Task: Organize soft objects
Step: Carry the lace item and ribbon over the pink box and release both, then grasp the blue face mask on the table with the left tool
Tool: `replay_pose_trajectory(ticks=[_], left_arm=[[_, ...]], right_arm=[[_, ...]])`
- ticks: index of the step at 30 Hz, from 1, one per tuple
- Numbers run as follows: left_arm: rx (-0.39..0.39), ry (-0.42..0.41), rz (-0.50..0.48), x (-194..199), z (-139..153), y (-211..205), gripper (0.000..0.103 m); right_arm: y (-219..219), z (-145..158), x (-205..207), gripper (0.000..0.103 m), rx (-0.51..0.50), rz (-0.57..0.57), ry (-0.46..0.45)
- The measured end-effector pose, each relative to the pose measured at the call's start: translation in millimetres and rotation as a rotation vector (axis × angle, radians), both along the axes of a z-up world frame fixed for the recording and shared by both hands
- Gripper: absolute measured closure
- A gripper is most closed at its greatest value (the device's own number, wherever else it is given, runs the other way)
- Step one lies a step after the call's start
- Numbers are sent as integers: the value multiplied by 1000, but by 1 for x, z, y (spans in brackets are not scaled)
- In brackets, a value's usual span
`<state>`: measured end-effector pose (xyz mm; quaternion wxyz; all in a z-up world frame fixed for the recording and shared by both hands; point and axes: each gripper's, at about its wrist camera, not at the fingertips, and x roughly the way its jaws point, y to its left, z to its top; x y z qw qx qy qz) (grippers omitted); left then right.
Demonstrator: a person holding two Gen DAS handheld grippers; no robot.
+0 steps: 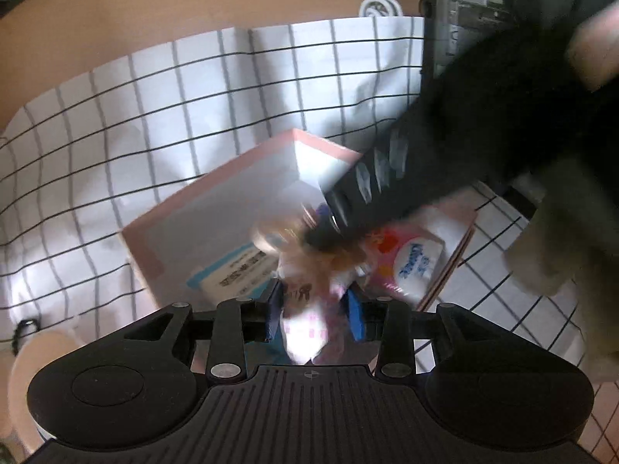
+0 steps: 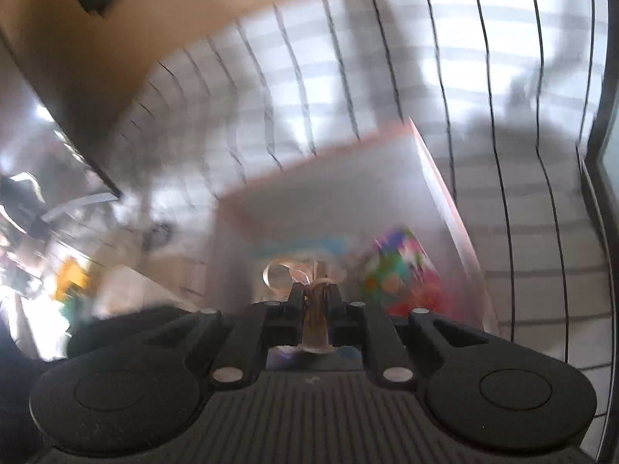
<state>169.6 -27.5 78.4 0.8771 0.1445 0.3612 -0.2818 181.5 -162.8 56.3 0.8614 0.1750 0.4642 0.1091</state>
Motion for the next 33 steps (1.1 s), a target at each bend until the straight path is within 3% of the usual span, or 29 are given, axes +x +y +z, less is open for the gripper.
replay_pose_trajectory(ticks=[3,5,11,13,15,18,21,27,30,33], left_arm=[[-26,33,19,6,2,9,60],[-54,10,50,2,8,17,61],[-163,-5,84,-7,34,38,63],[-166,10,88,-7,36,39,63],[-204,3,99,-11,38,42,63],[-324,-1,160,-21,49,58,63],[-418,-17,236,-35,65,88,63],[-435,-149,461,-75,88,194,64],[-441,-93,579,-85,77,247,65],[-419,24,602,-86,55,271,65]], right_arm=[[1,-17,-1,92,-65,-20,41],[1,-18,-3,92,-99,-29,46],[6,-7,-11,89,-179,-39,-4],[6,3,-14,74,-191,-50,-30],[3,16,-20,49,-190,-69,-71],[1,35,-30,43,-219,-89,-140],[1,50,-44,41,-236,-95,-190],[18,73,-76,33,-239,-67,-293],[38,80,-90,28,-248,-26,-334],[63,80,-100,23,-270,36,-361]])
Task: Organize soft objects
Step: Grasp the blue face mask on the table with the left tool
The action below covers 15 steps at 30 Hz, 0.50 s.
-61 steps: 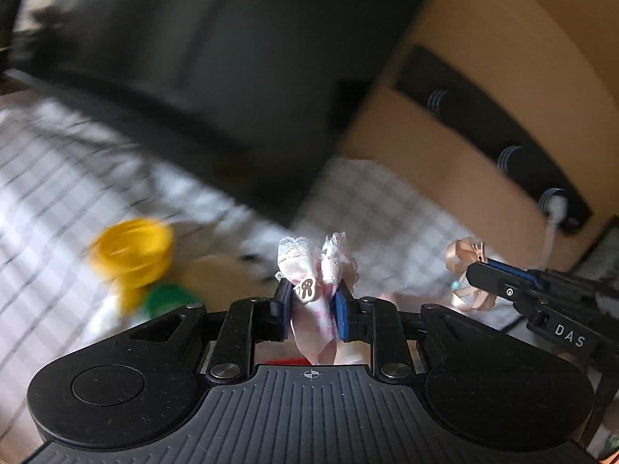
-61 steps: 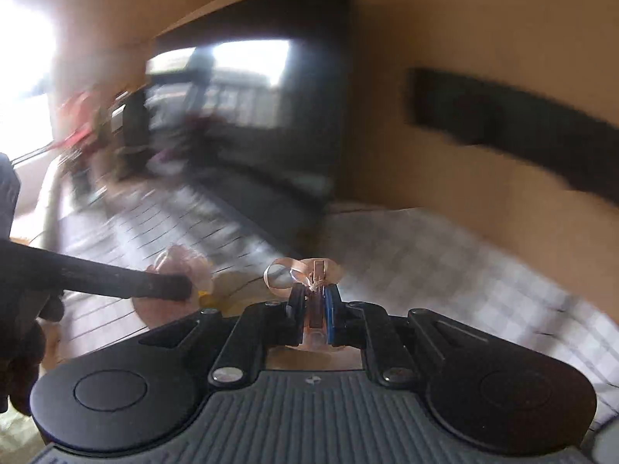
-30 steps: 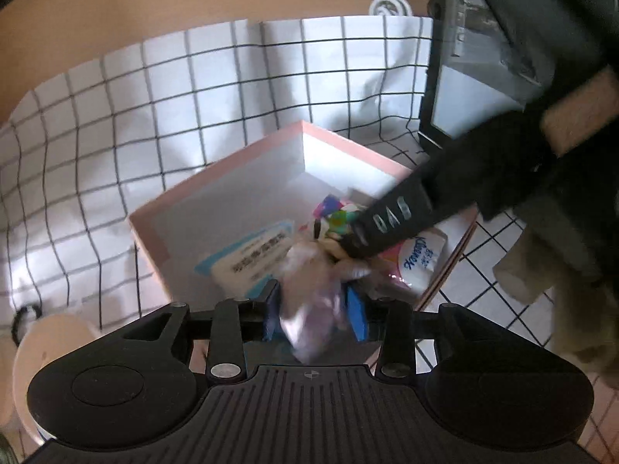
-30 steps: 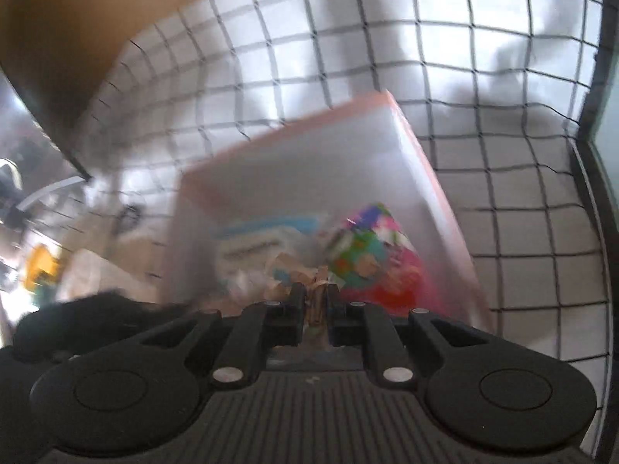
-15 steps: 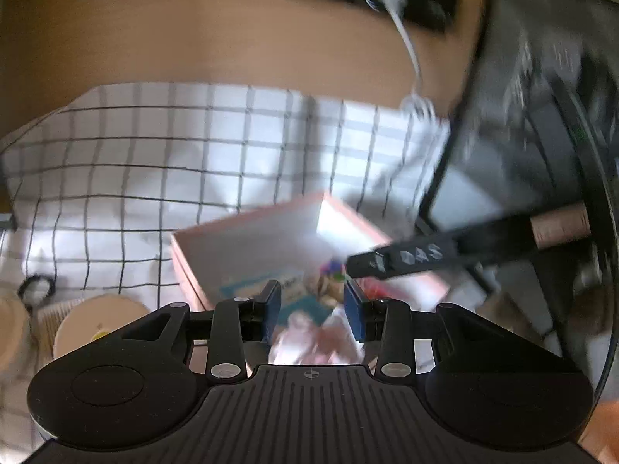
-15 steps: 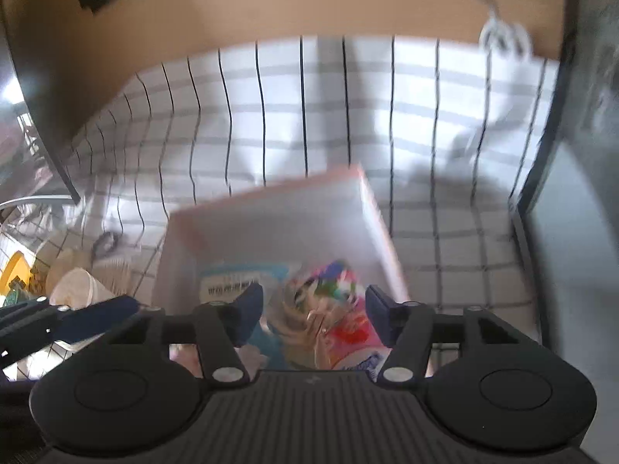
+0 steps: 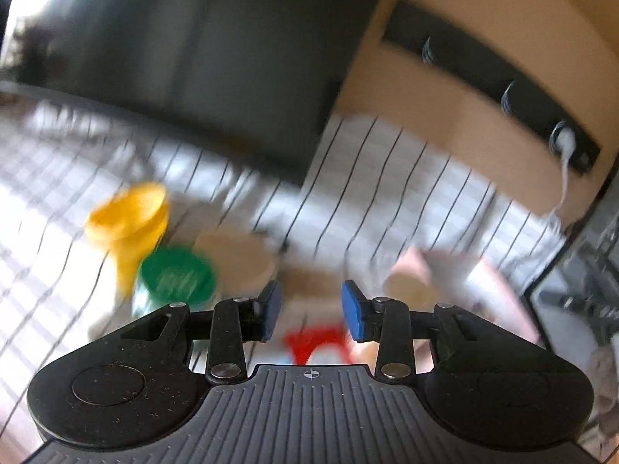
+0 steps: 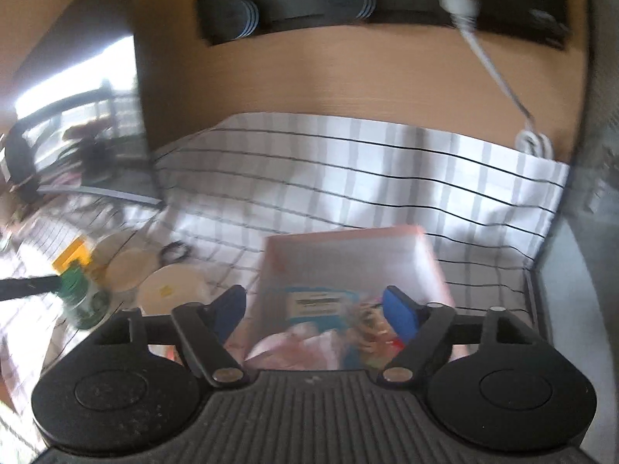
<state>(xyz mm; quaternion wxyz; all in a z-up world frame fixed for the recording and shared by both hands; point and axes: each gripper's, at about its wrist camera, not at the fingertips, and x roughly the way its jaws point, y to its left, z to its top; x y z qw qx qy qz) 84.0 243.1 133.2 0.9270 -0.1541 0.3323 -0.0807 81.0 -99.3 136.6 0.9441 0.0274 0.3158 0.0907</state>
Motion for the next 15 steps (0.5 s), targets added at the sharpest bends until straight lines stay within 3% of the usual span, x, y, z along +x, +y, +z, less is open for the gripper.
replay_pose_trajectory(ticks=[7,15], left_arm=[[205,161,-219,5,-61,-35,64],[337,197,-305,15,-81,-38,64]], right_arm=[[57,-23,-13,22,-82,124,85],[78,-61,-31,22,-100,146,206]])
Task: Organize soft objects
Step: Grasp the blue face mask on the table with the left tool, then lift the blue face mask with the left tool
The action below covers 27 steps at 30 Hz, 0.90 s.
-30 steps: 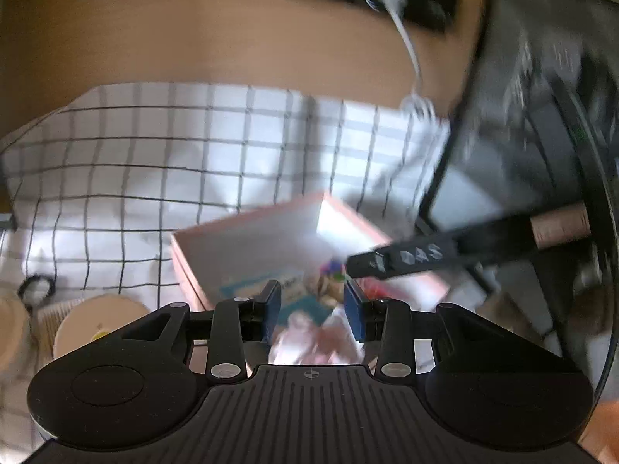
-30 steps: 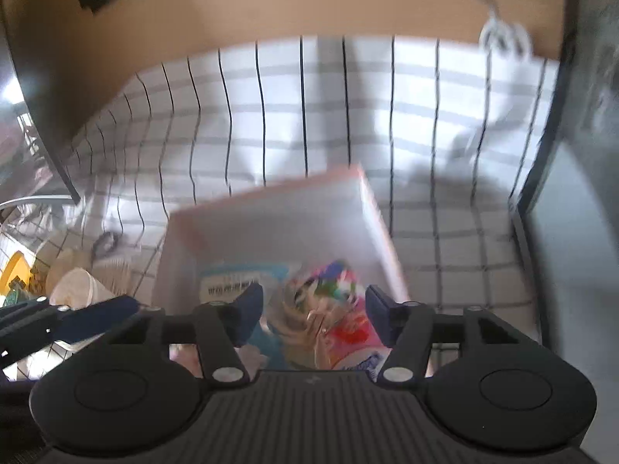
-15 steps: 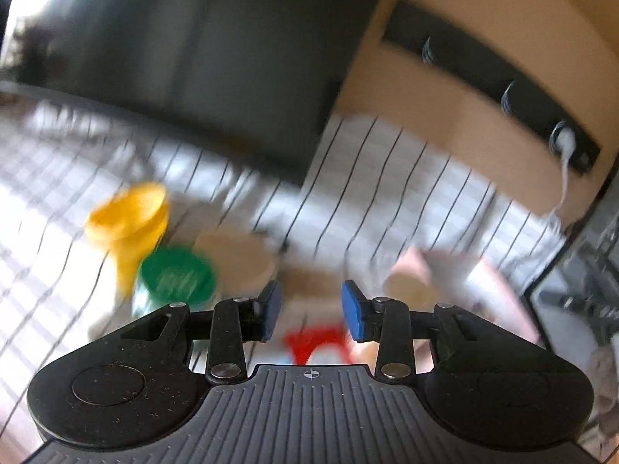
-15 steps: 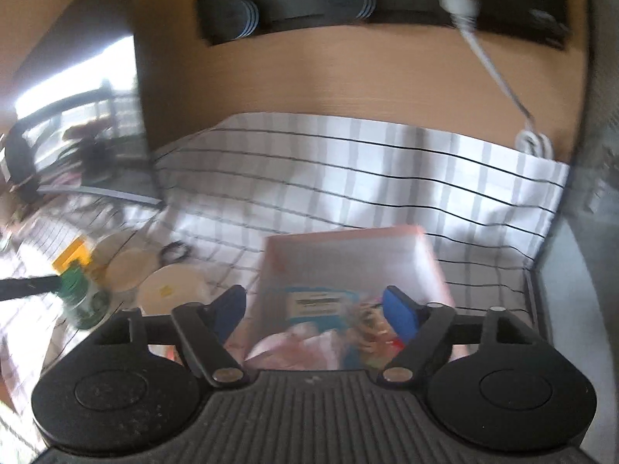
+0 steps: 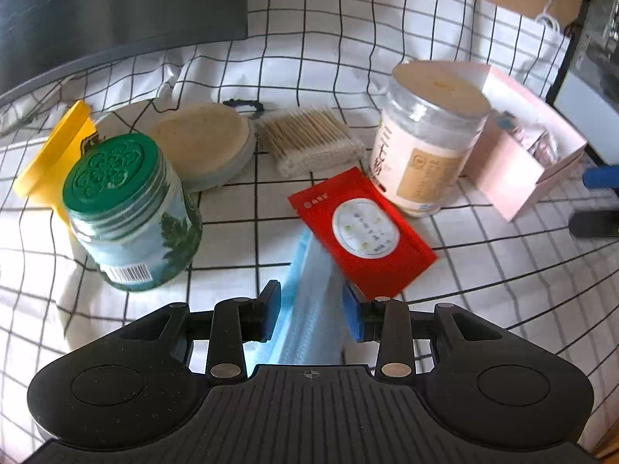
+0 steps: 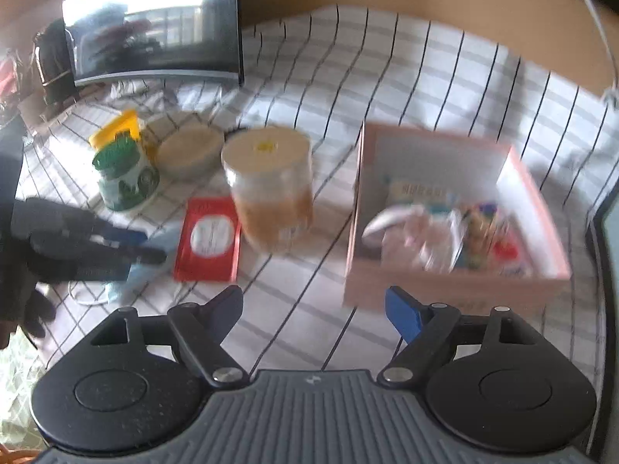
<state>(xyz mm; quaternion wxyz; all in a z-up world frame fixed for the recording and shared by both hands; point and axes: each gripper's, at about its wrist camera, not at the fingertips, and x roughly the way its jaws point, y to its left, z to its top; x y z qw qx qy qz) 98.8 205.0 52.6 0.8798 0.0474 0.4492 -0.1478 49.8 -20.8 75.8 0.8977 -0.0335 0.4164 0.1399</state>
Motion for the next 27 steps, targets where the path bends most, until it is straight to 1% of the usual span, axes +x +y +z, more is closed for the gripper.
replay_pose_trajectory(ticks=[2,3,5,7,10,13,16,18,22,24,25,26,27], left_arm=[[12,2,-6,6,-3,0,64],[2,10,-7,13,-4,0,64],[-59,48,-12,21,-8,4,63],[-85,60,-35,23,-8,3,63],[-56,60,-112,16,-9,-7,62],[5,21,-161,9,-10,-17,61],[10,19,-144,7,-11,-21,58],[14,19,-128,8,-12,-23,58],[5,8,-64,5,-14,-25,57],[16,0,-54,4,-14,-28,57],[21,-4,-52,3,-14,-28,57],[23,-8,-45,1,-14,-28,65],[28,-15,-36,-3,-13,-28,76]], right_arm=[[2,-7,-1,22,13,-9,31],[3,-10,-2,22,18,-12,42],[6,-15,0,22,24,-22,59],[9,-18,1,22,25,-35,72],[10,-25,2,22,29,-48,93],[10,-32,5,22,31,-58,119],[11,-39,7,22,41,-59,136],[12,-42,7,22,44,-55,137],[16,-43,4,22,37,-38,122],[18,-44,2,22,20,-19,108],[18,-43,1,22,17,-14,102],[18,-43,1,22,17,-10,95],[18,-43,1,22,19,-6,90]])
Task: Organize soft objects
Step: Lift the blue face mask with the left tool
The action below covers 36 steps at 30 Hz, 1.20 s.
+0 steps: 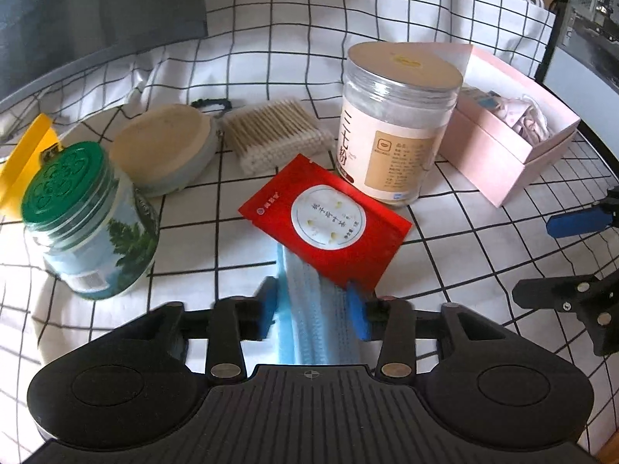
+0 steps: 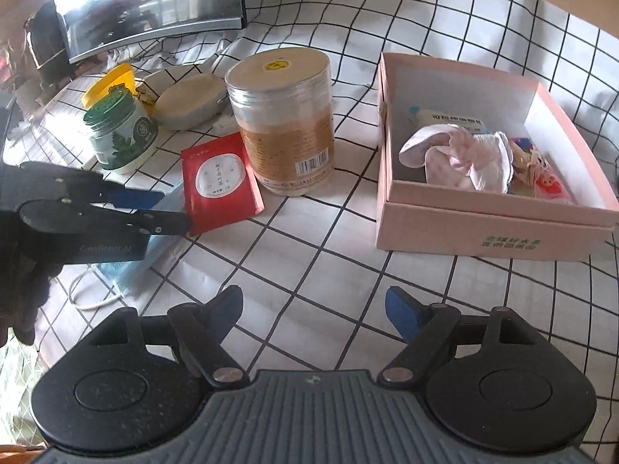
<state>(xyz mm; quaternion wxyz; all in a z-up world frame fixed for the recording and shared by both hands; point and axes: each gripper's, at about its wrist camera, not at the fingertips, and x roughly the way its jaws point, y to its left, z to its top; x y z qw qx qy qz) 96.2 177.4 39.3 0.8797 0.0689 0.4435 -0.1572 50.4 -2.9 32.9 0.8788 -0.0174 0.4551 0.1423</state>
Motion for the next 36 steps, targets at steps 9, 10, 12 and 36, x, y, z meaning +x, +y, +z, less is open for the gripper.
replay_pose_trajectory(ticks=[9,10,12,36], left_arm=[[88,-42,159,-35,0,39,91],[102,-45,179,-37,0,44,91],[112,-48,207,-41,0,56,91],[-143,15,169,-59,31,52,78]], right_arm=[[36,8,9,22,20,142,-82],[44,9,12,22,21,162,-89],[60,8,21,22,9,208,-108],[44,-12,7,22,-39,207,-117]])
